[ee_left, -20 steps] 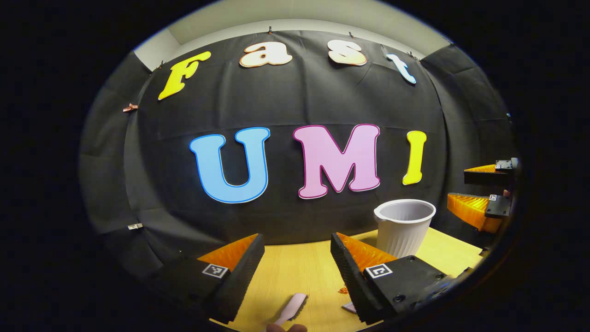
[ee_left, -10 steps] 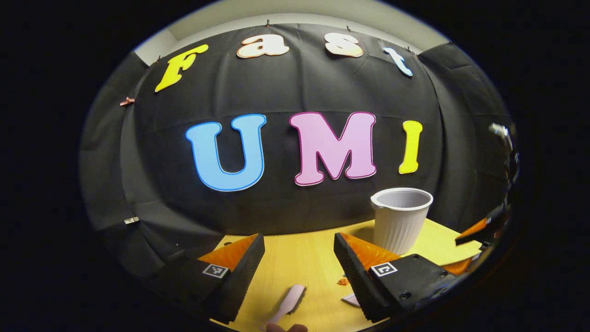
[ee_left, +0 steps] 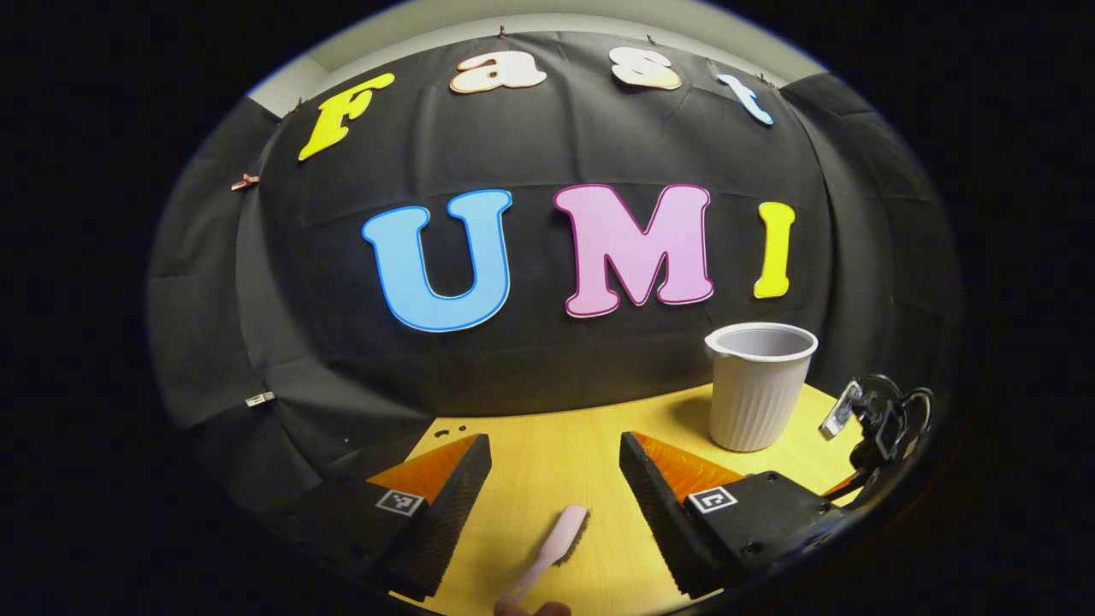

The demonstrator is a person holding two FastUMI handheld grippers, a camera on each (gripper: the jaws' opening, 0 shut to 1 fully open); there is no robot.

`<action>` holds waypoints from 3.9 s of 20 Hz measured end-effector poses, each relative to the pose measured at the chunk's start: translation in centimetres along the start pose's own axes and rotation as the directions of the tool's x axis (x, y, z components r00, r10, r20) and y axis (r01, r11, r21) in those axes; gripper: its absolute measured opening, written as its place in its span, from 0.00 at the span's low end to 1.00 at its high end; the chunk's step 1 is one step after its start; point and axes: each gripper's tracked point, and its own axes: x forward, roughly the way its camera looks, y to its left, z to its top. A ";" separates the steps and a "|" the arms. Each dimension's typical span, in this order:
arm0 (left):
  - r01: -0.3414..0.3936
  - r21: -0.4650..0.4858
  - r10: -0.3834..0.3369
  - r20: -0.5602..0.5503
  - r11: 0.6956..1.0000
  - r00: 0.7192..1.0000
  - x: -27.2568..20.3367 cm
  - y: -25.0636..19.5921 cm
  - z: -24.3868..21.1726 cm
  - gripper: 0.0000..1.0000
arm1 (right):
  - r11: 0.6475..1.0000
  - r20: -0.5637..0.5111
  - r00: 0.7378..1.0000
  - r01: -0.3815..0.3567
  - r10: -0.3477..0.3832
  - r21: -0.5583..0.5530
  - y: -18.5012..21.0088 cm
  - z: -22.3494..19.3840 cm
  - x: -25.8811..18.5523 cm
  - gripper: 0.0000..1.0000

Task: Pick up the small broom and dustpan from the desktop, sweep the trash into the dustpan with the broom, and then empty the trash into the garbage bin.

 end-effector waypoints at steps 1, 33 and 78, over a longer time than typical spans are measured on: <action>-0.010 0.006 0.010 0.000 1.000 1.000 -0.1 0.5 0.2 0.96 | 1.000 -0.020 1.000 -0.001 0.001 -0.007 0.1 -0.4 1.1 0.88; 0.266 -0.082 -0.258 -0.614 0.961 0.746 3.4 -0.4 -22.0 0.94 | 0.999 -0.017 0.999 -0.049 0.049 -0.014 0.7 1.9 0.2 0.37; 0.737 0.056 -0.411 -0.801 0.674 0.436 19.2 -14.9 -27.9 0.27 | 0.985 -0.339 0.940 -0.096 0.042 -0.144 -1.0 -2.3 -1.9 0.37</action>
